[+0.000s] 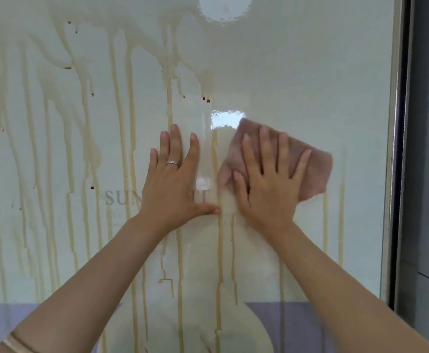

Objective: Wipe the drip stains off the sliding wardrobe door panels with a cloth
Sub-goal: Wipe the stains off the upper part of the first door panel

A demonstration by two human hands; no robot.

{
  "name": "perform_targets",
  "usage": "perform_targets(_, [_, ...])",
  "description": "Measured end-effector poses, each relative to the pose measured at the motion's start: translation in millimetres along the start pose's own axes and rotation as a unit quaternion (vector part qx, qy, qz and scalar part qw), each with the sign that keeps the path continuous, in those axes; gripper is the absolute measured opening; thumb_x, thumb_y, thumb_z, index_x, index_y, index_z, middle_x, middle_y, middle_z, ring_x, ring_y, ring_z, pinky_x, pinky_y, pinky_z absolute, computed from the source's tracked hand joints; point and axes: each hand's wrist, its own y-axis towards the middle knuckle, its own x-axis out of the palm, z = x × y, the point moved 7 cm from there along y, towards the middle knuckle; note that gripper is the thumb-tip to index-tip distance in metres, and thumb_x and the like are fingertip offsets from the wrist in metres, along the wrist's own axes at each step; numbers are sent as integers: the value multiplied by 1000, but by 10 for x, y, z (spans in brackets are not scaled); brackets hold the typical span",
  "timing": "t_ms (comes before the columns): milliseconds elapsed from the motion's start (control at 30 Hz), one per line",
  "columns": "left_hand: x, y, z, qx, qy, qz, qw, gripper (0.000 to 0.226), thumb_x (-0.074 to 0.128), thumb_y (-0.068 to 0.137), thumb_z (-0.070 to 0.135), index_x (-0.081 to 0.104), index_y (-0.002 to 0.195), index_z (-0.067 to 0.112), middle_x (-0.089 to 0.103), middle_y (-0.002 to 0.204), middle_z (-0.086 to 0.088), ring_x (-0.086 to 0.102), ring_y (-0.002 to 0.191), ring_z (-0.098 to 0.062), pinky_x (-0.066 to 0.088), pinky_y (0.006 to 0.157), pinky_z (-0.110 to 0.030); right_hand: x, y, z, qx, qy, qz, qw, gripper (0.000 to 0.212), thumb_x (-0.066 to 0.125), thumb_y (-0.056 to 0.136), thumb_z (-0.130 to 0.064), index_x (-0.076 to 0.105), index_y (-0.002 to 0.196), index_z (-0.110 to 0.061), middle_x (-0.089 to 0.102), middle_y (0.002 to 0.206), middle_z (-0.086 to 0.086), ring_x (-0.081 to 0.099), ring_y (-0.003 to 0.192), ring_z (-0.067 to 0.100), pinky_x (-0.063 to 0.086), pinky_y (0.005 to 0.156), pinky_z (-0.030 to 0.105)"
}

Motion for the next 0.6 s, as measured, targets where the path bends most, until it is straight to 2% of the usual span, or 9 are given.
perform_targets(67, [73, -72, 51, 17, -8, 5, 1000, 134, 27, 43, 97, -20, 141, 19, -32, 146, -6, -31, 134, -18, -17, 109, -36, -19, -429, -256, -94, 36, -48, 994, 52, 24, 102, -44, 37, 147, -22, 29, 155, 6, 24, 144, 33, 4, 114, 61])
perform_targets(100, [80, -77, 58, 18, -9, 2, 1000, 134, 29, 43, 96, -20, 141, 19, -31, 146, -5, -31, 134, -17, -18, 109, -35, -49, -571, -221, -122, 40, -69, 989, 51, 23, 102, -44, 35, 147, -24, 27, 155, 4, 23, 144, 32, 3, 114, 61])
perform_targets(167, [71, -78, 17, 15, 1, -15, 1000, 132, 52, 52, 83, -26, 138, 22, -35, 145, -3, -34, 132, -15, -19, 108, -33, -71, -589, 63, -144, 27, -76, 986, 51, 20, 102, -45, 31, 148, -25, 26, 156, 2, 22, 143, 31, 2, 114, 60])
perform_targets(233, [49, -86, -8, 25, 19, -23, 999, 133, 68, 57, 68, -32, 133, 24, -41, 141, -1, -37, 130, -14, -20, 107, -32, -63, -364, 473, -67, -8, -59, 996, 53, 20, 102, -44, 27, 150, -22, 27, 157, 7, 19, 144, 33, 0, 113, 59])
perform_targets(300, [58, -87, -15, 31, 27, -19, 999, 133, 71, 59, 65, -34, 132, 25, -43, 137, 0, -38, 130, -14, -21, 107, -32, -84, -79, 744, 68, -23, -23, 997, 55, 21, 102, -43, 26, 151, -19, 29, 156, 12, 20, 143, 37, 3, 112, 61])
perform_targets(333, [72, -90, 4, 31, 24, -21, 999, 134, 71, 58, 65, -34, 132, 25, -43, 137, 0, -38, 130, -15, -21, 107, -32, -86, -31, 700, 100, -20, -7, 995, 56, 21, 102, -43, 27, 151, -17, 29, 156, 13, 21, 143, 38, 5, 111, 63])
perform_targets(367, [81, -86, 19, 30, 20, -21, 999, 134, 71, 57, 65, -33, 132, 25, -43, 137, 1, -37, 130, -14, -20, 107, -33, -71, -69, 544, 85, -18, 0, 996, 56, 21, 102, -43, 28, 150, -16, 29, 156, 13, 22, 142, 39, 6, 111, 64])
perform_targets(500, [64, -66, 16, 26, 2, -16, 1000, 132, 70, 57, 64, -28, 135, 25, -38, 141, 1, -35, 131, -13, -19, 108, -33, -46, -760, -125, -132, 33, -83, 987, 52, 21, 102, -45, 30, 148, -24, 25, 157, 3, 19, 145, 33, -1, 115, 59])
perform_targets(600, [65, -67, 12, 26, 14, -25, 999, 135, 72, 56, 64, -31, 134, 25, -41, 139, 1, -38, 130, -14, -21, 107, -32, -89, -655, 232, -150, 19, -85, 985, 52, 20, 101, -49, 30, 147, -26, 29, 155, 2, 21, 143, 30, -1, 114, 57])
